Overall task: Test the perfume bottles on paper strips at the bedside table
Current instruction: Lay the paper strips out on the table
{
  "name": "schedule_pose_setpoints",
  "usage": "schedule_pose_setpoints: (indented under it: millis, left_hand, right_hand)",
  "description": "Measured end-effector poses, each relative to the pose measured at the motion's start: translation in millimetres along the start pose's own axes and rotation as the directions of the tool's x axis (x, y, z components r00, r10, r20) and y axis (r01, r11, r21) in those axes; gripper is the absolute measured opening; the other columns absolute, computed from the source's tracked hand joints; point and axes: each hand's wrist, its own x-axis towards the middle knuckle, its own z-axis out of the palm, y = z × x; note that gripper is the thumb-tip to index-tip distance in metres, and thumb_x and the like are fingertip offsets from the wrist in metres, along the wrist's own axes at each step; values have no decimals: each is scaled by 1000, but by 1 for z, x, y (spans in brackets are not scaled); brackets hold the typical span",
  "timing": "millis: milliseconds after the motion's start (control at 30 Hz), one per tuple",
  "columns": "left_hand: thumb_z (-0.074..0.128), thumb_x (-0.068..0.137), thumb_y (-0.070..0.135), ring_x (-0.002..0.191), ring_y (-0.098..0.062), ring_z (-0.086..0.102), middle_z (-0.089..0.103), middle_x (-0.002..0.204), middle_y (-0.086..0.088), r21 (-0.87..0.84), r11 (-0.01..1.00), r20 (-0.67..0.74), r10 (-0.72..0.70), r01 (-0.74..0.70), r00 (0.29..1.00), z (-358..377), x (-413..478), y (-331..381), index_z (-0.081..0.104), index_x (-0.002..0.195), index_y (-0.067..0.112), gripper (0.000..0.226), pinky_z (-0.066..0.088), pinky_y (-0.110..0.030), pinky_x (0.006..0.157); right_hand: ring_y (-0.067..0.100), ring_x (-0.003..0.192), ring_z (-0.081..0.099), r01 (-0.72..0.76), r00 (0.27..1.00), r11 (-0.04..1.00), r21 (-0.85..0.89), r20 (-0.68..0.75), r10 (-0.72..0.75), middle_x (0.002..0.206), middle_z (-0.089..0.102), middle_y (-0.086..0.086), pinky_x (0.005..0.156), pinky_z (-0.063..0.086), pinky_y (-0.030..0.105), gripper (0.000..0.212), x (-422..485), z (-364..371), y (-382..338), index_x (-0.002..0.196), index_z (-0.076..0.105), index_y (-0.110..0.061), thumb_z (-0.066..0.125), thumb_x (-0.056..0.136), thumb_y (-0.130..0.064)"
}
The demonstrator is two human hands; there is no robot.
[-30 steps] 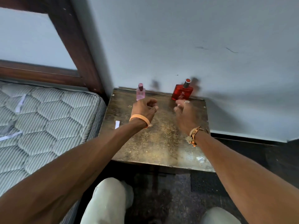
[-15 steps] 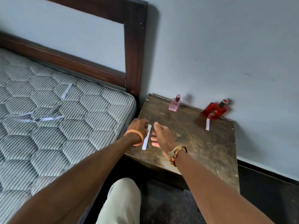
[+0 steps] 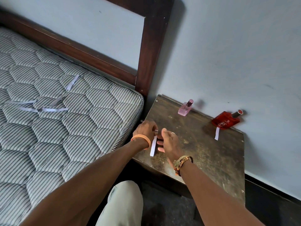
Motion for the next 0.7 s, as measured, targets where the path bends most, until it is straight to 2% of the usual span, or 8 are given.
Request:
schedule_pose_setpoints:
  millis: [67,133,233,400,467,600,667,700]
  left_hand:
    - [67,83,22,85,-15,64,70,92,3,-147,989,8,-5,6,1000,-3,-5,2,66,85,21,2,44,-23,71]
    - [70,81,18,79,-10,64,71,85,4,-247,969,22,20,-14,1000,-5,-11,9,68,82,21,4,47,-20,71]
    - [75,77,16,72,-12,68,70,73,7,-378,925,92,64,-25,994,-10,-23,32,70,78,24,10,57,-27,71]
    - [76,77,6,65,-24,68,71,75,-13,-634,773,105,64,17,992,-25,-59,96,69,79,16,12,60,-38,68]
    - [77,76,7,67,-23,68,72,78,-12,-658,753,107,101,-5,989,-29,-78,125,70,80,14,11,61,-39,69]
    - [76,78,8,69,-17,68,71,80,-8,-606,791,118,199,-88,973,-36,-116,172,70,90,6,13,59,-23,64]
    - [75,79,9,67,-16,67,70,78,-7,-574,810,123,234,-123,964,-37,-134,189,69,86,9,9,59,-23,64]
    - [76,79,11,67,-17,67,71,77,-6,-547,823,108,252,-155,962,-36,-143,197,69,83,12,8,60,-27,66]
  right_hand:
    - [14,90,65,115,993,981,-156,-9,-118,98,69,1,85,56,40,16,-4,-5,5,94,64,-18,54,99,-29]
    - [12,88,68,174,983,959,-225,-11,-181,93,72,-4,79,57,34,13,-14,-12,7,100,69,-19,63,93,-28]
    - [7,80,69,176,972,956,-235,-110,-206,84,74,-8,72,56,27,19,-33,-32,0,98,74,-20,77,82,-30]
    - [11,74,71,150,958,967,-206,-212,-194,77,75,-5,66,55,25,18,-76,-86,-19,87,77,-18,84,74,-27]
    - [11,69,68,154,947,967,-203,-248,-202,74,75,-3,60,50,24,17,-98,-108,-24,83,78,-17,83,76,-32]
    - [14,62,57,199,928,958,-204,-276,-252,70,71,13,60,44,30,24,-141,-146,-25,75,78,-12,79,80,-35]
    - [9,58,51,212,919,951,-224,-285,-272,61,66,11,55,37,20,28,-163,-162,-25,72,76,-10,75,84,-35]
    - [5,53,48,221,912,945,-243,-293,-289,52,60,1,50,33,13,29,-175,-170,-24,65,73,-13,73,87,-33]
